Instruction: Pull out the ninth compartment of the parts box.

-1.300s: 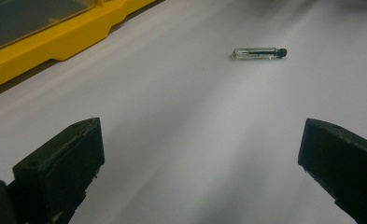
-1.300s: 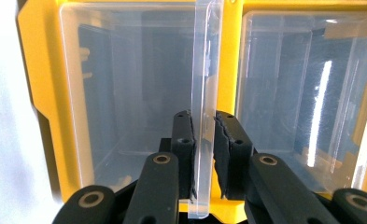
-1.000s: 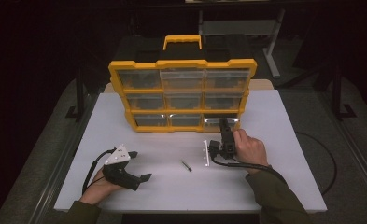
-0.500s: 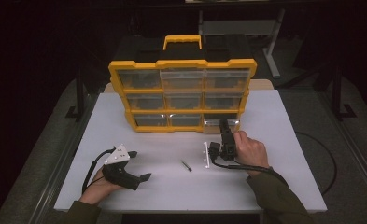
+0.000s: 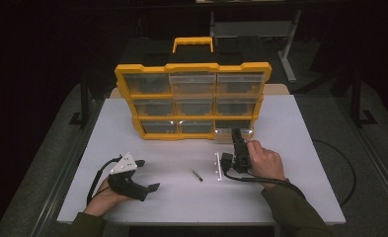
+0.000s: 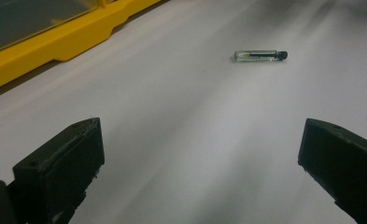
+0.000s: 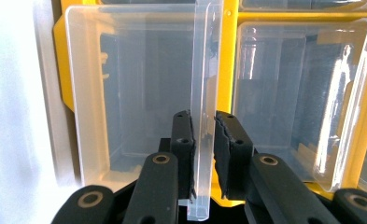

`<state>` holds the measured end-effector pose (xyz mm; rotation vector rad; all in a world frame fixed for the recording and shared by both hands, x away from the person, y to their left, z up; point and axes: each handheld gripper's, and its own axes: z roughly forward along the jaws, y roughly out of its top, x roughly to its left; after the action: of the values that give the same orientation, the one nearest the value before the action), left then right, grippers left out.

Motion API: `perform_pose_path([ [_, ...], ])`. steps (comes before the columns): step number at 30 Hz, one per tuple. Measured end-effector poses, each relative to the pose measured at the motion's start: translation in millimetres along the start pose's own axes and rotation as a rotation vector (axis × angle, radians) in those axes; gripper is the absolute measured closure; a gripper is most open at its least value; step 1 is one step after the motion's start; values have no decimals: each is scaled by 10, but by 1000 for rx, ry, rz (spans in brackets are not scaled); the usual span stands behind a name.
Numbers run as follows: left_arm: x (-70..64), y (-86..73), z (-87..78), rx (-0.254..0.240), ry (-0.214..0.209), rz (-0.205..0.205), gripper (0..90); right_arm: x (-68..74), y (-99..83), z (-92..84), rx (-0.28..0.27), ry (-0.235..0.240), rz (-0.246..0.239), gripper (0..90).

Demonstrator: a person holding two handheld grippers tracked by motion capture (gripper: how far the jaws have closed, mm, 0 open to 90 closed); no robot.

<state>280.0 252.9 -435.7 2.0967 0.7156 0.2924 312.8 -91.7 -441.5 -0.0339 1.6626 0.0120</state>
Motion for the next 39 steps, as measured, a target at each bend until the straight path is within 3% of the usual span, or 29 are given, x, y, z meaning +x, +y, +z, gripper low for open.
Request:
perform_pose_path([
  [39,3,-3,-6,1,0,1,0,22,-26,-257,-39,22,0,768],
])
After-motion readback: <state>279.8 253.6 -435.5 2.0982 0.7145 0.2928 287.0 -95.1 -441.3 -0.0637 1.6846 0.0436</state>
